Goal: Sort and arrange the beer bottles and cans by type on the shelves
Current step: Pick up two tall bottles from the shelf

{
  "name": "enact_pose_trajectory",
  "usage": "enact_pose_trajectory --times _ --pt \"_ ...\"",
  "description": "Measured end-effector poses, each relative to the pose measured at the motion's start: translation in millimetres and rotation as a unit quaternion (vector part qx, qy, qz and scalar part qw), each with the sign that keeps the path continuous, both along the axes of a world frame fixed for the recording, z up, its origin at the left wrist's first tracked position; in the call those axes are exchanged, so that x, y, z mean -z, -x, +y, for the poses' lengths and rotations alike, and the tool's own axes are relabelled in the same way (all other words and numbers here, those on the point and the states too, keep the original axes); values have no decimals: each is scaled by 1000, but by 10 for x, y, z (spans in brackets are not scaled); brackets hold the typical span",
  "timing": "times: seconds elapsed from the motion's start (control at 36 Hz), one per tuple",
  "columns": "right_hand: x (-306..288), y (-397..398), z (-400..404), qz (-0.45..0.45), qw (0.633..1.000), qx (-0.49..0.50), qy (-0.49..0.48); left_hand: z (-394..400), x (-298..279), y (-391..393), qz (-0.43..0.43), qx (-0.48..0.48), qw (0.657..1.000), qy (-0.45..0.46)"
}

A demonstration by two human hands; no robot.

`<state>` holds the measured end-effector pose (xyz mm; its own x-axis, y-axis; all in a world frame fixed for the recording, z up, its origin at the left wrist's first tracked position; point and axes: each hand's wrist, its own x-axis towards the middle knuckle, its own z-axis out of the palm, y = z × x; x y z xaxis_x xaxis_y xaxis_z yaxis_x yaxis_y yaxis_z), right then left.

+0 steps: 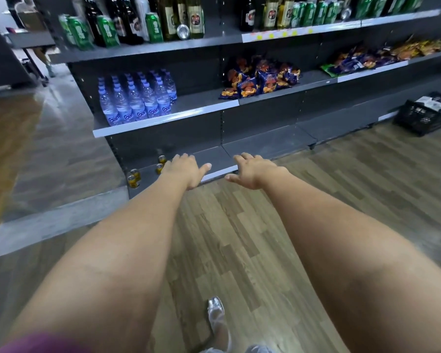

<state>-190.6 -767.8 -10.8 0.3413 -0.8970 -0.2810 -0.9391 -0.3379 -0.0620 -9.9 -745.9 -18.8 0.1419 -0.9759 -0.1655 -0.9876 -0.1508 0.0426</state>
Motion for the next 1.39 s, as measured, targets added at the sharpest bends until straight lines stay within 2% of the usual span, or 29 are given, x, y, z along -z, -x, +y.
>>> enact_pose_trajectory --times 0.39,0.72,0.92,1.19,1.39 --pt "-421 -331 -2025 13 1000 -8 25 -2105 -217 -386 22 -14 1000 14" --pt "-340 -423 -3564 5 1000 -11 10 -3538 -234 -519 26 -16 999 18" --pt "-371 -437 -4600 9 998 -41 40 -4457 -238 -593 12 -36 999 33" --pt "-694 -529 -6127 10 995 -79 65 -5777 -663 -624 12 -63 996 62" --pt "-848 -758 -6887 3 992 -100 82 -6378 -885 -734 22 -75 992 95"
